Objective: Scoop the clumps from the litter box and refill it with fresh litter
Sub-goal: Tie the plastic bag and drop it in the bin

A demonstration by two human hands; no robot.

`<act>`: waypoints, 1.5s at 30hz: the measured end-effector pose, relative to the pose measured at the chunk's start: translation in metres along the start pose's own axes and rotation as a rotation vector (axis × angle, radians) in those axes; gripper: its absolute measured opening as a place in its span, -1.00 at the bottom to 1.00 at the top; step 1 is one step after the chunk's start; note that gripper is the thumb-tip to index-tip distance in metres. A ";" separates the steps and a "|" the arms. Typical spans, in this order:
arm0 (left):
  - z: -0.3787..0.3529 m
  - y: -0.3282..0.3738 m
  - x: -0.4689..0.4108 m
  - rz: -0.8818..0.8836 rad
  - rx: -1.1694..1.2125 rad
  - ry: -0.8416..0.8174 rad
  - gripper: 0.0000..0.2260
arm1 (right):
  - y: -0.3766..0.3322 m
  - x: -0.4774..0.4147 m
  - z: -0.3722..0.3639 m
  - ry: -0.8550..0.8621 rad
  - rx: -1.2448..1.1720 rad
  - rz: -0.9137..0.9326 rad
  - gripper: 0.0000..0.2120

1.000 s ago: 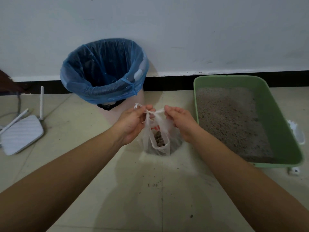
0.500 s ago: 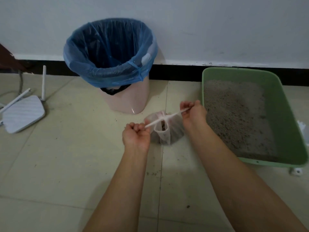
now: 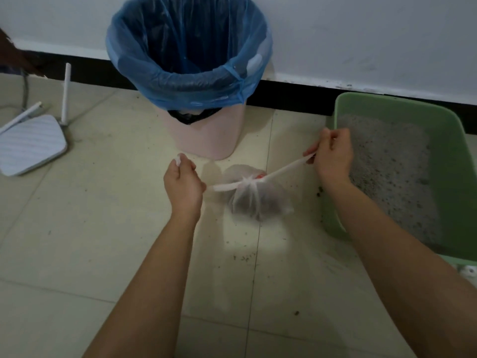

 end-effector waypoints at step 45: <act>-0.050 -0.045 0.054 0.308 -0.082 -0.510 -0.75 | 0.026 0.055 0.001 -0.393 0.646 0.643 -0.82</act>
Point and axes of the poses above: each hand's wrist, its own x-axis away from the middle knuckle, its own z-axis out of the back of the hand, y = z × x, the point moved 1 cm from there along -x, towards the middle knuckle, and after that the axes turned 13 degrees about x, right-handed, at the moved point
